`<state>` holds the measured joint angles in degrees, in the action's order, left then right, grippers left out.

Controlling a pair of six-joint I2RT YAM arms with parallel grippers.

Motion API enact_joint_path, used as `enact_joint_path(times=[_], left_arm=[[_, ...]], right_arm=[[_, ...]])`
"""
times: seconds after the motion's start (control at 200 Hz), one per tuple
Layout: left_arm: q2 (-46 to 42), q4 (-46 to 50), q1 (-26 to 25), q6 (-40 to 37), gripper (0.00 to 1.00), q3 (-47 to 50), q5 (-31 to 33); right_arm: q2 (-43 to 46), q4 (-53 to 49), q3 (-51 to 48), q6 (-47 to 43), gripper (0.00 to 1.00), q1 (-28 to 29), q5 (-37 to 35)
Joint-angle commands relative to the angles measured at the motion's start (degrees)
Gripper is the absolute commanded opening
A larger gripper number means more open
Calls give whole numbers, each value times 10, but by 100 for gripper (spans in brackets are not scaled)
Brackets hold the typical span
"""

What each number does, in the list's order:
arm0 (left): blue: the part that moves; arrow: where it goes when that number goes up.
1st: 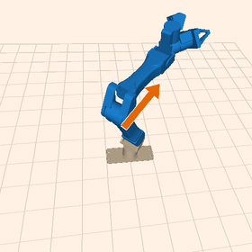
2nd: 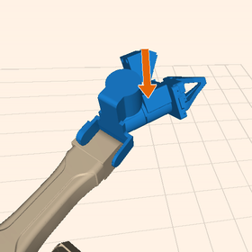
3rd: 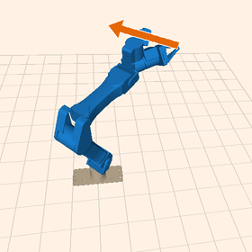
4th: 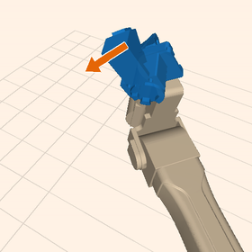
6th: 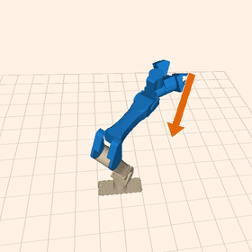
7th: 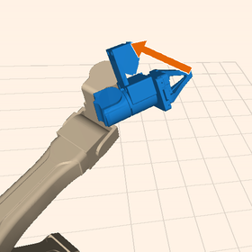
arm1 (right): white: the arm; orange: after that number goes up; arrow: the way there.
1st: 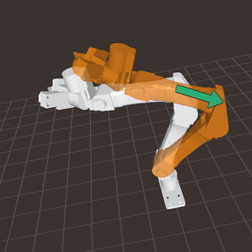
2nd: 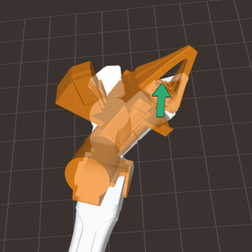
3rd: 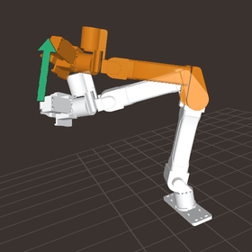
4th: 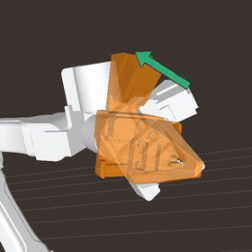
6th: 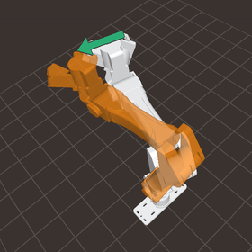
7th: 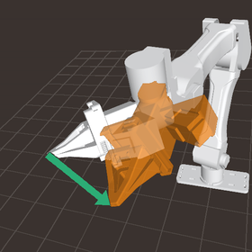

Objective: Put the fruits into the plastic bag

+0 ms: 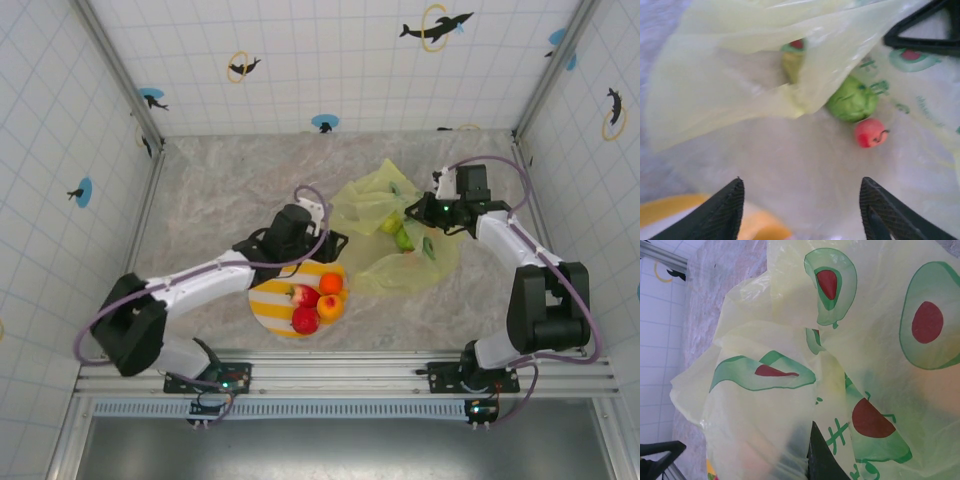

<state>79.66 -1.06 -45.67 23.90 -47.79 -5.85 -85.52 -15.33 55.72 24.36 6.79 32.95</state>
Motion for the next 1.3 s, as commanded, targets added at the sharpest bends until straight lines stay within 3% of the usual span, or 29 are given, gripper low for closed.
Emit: enact_joint_path(times=[0.0,0.135,0.355,0.851,1.026,1.291], left_arm=[[-51,121,3,-4,70,31,53],[-94,214,9,23,79,53,64],[-86,270,11,38,88,72,11],[-14,280,12,21,88,64,4],[-8,290,21,22,87,62,54],[-71,270,63,51,84,81,96]], right_arm=[[15,-4,-4,-9,5,0,-1],[11,-2,-4,-6,5,1,1],[5,6,-4,-2,6,2,3],[4,3,-5,-8,5,0,1],[1,5,-2,-6,5,1,3],[4,3,-4,-8,5,-1,1]])
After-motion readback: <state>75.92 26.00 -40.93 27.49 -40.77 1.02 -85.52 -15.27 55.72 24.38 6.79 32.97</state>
